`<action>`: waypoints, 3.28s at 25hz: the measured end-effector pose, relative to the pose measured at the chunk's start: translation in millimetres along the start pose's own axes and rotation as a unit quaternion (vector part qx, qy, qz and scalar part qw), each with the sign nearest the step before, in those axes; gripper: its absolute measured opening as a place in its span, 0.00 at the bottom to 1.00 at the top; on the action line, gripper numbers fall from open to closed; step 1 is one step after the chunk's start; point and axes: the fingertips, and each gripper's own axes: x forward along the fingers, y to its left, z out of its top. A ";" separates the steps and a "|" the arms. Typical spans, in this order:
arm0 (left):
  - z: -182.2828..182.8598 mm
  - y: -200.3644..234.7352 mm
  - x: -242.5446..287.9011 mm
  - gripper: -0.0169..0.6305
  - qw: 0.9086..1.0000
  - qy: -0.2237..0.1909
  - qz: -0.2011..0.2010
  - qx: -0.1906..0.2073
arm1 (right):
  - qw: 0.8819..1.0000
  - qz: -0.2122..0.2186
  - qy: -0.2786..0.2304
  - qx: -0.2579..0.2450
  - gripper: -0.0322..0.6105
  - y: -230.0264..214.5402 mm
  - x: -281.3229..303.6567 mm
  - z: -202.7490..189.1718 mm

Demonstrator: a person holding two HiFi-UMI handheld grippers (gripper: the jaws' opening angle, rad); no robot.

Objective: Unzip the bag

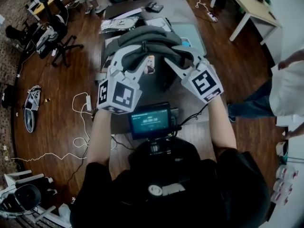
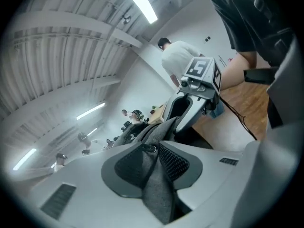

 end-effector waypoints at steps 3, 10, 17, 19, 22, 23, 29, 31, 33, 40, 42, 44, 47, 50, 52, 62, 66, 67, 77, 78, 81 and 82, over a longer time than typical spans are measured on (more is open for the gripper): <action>-1.8 1.9 9.3 0.19 0.999 0.013 0.009 0.031 | 1.000 0.002 -0.001 -0.003 0.26 0.3 -0.9 -0.7; 2.3 14.5 9.0 0.16 0.999 0.001 0.042 0.017 | 1.000 -0.003 -0.003 -0.004 0.26 -2.7 0.7 2.5; 3.3 22.1 5.8 0.05 0.998 -0.011 0.056 0.009 | 1.000 -0.001 -0.012 -0.001 0.26 -2.7 0.4 3.7; 3.2 20.3 7.2 0.05 0.998 -0.009 0.054 0.018 | 1.000 0.002 -0.009 -0.004 0.27 -2.7 0.1 3.2; 2.0 22.7 4.9 0.04 0.999 -0.012 0.053 -0.005 | 1.000 0.000 -0.004 -0.003 0.27 -2.2 3.1 2.1; 1.3 24.8 4.0 0.04 0.998 -0.016 0.052 -0.025 | 1.000 0.000 -0.006 -0.001 0.27 -2.4 4.6 2.3; 6.3 23.9 -3.2 0.04 0.990 -0.043 0.026 -0.131 | 1.000 0.007 -0.009 0.008 0.25 -0.7 -2.7 0.0; 8.4 27.0 -6.7 0.04 0.990 -0.042 0.019 -0.135 | 1.000 0.008 -0.010 0.009 0.25 -2.1 -3.1 2.3; 7.7 28.1 -11.7 0.04 0.991 -0.037 0.010 -0.127 | 1.000 0.013 -0.010 0.009 0.24 -1.8 -3.3 2.5; -9.7 36.0 -29.8 0.04 0.990 -0.033 -0.001 -0.136 | 1.000 0.022 -0.009 0.010 0.23 -0.6 1.1 3.1; -17.3 39.0 -36.9 0.04 0.989 -0.033 0.006 -0.146 | 1.000 0.024 -0.010 0.017 0.23 -1.0 1.2 2.7; -24.7 40.1 -43.9 0.04 0.986 -0.034 0.015 -0.164 | 0.999 0.022 -0.012 0.020 0.23 -1.7 -0.2 1.8; -32.8 35.7 -52.8 0.04 0.979 -0.039 0.033 -0.199 | 0.999 0.020 -0.016 0.025 0.23 -1.7 -7.7 -1.7; -38.8 31.7 -57.1 0.04 0.974 -0.044 0.047 -0.216 | 0.999 0.019 -0.016 0.027 0.23 -2.0 -10.6 -5.2; -44.3 33.8 -60.1 0.04 0.973 -0.043 0.054 -0.218 | 0.999 0.018 -0.015 0.027 0.23 -2.0 -7.8 -5.5; -53.8 41.1 -74.9 0.04 0.977 -0.027 0.066 -0.201 | 0.999 0.019 -0.011 0.023 0.23 -1.5 -5.7 -0.7; -57.9 40.3 -81.1 0.04 0.979 -0.013 0.070 -0.189 | 1.000 0.016 -0.005 0.005 0.23 1.8 -9.6 0.6; -60.2 39.7 -82.8 0.04 0.980 -0.009 0.072 -0.188 | 1.000 0.014 -0.006 0.008 0.23 1.2 -10.1 -0.1; -95.5 29.9 -99.0 0.04 0.960 -0.001 0.110 -0.256 | 1.000 0.011 -0.009 0.019 0.23 -0.4 -12.8 -6.5; -98.6 29.7 -99.6 0.04 0.958 -0.001 0.118 -0.261 | 1.000 0.009 -0.009 0.021 0.23 -1.1 -12.5 -6.6; -107.9 28.1 -100.7 0.04 0.953 -0.001 0.141 -0.270 | 1.000 0.005 -0.008 0.025 0.23 -3.1 -12.1 -8.6; -111.2 27.2 -101.9 0.04 0.951 0.000 0.147 -0.272 | 1.000 0.004 -0.009 0.026 0.23 -3.2 -12.2 -9.0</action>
